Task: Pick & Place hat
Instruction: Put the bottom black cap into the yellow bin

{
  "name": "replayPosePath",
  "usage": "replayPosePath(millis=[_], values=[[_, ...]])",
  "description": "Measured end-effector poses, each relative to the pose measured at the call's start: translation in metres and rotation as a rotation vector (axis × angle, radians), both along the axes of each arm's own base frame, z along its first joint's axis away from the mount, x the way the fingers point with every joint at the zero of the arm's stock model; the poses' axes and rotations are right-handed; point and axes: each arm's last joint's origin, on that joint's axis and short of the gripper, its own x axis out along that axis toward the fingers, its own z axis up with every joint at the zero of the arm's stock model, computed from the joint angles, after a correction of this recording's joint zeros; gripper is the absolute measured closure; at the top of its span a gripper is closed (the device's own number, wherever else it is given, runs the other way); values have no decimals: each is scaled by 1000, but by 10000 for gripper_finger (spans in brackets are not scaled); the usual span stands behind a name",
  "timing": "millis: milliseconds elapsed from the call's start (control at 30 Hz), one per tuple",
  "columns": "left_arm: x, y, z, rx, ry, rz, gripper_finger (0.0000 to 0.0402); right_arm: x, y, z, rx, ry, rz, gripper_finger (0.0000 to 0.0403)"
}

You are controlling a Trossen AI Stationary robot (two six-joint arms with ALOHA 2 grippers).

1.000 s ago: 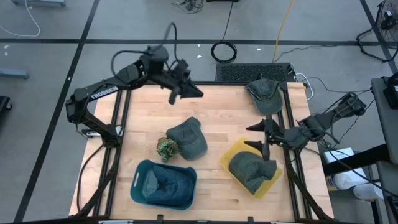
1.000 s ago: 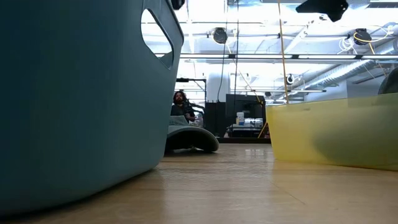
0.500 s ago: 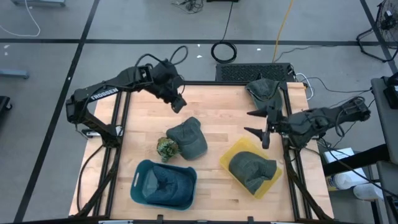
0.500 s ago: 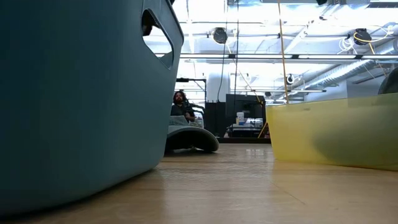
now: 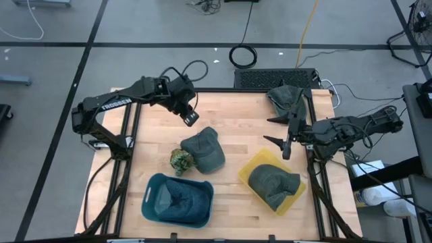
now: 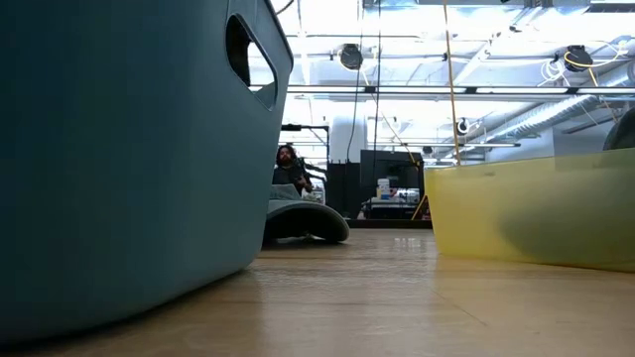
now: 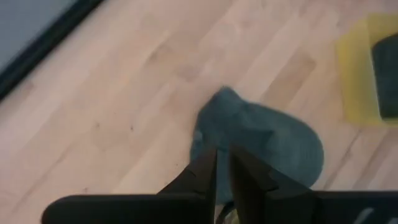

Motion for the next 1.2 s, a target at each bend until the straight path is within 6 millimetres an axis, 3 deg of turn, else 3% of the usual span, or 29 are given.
replayPosePath(millis=[300, 500, 1200], values=[[3, 0, -34, 1, 51, -12, 245, 12, 4, -7, -39, 53, 8, 124], [8, 1, -70, -15, 76, 0, 196, 17, 7, -10, -26, 71, 56, 124], [55, -5, -190, -30, 379, -43, 188, 20, 8, -7, -22, 35, 58, 124]])
